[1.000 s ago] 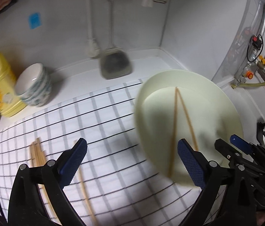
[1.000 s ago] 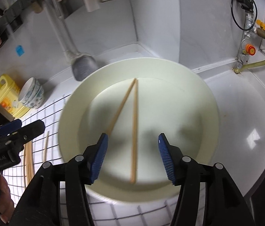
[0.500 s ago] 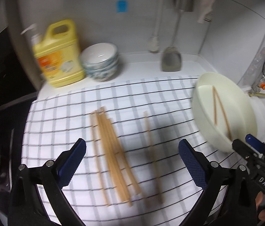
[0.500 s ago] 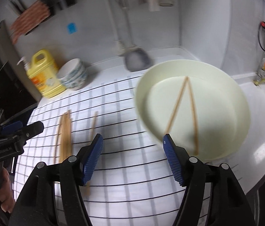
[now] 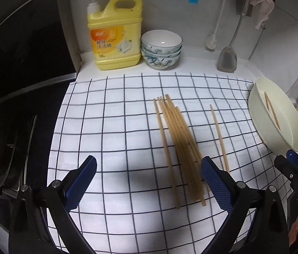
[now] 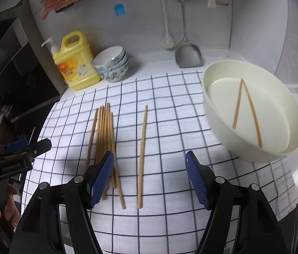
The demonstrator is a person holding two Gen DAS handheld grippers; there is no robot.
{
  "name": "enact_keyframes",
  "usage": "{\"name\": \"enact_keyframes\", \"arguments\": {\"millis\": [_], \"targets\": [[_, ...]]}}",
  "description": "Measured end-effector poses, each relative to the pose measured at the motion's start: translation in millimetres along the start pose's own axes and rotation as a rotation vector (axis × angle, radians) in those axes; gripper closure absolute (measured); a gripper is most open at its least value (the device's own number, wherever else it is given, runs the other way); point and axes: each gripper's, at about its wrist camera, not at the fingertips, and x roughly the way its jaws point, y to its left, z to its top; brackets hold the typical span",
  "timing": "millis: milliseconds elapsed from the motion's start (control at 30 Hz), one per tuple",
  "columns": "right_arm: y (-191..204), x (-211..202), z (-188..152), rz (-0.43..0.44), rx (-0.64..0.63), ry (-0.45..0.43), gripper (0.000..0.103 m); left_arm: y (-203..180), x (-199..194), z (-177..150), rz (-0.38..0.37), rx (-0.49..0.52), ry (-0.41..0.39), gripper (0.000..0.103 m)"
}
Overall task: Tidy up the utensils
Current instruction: 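Move both open tools back to the chopsticks on the grid mat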
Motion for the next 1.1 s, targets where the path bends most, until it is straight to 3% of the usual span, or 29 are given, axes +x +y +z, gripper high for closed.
{"name": "enact_keyframes", "arguments": {"millis": [300,500,600,700,833,967,1100], "targets": [[8,22,-9,0.032,-0.058,0.05,0.036,11,16,-15,0.044,-0.074,0.01,0.006],[-4,47,-13,0.062,-0.097,0.064,0.036,8,36,-21,0.024,-0.134,0.02,0.006],[-9,58,-14,0.08,-0.11,0.062,0.036,2,48,-25,0.077,-0.149,0.044,0.006],[-10,69,-14,0.094,-0.126,0.066,0.036,-1,57,-26,0.078,-0.16,0.023,0.006],[-10,83,-15,0.089,-0.142,0.048,0.036,0,72,-21,0.033,-0.156,0.02,0.006],[-7,100,-17,0.091,-0.122,0.036,0.036,5,88,-17,0.049,-0.158,0.0,0.006],[3,112,-18,0.03,-0.151,0.028,0.036,7,102,-15,0.084,-0.139,0.001,0.006]]}}
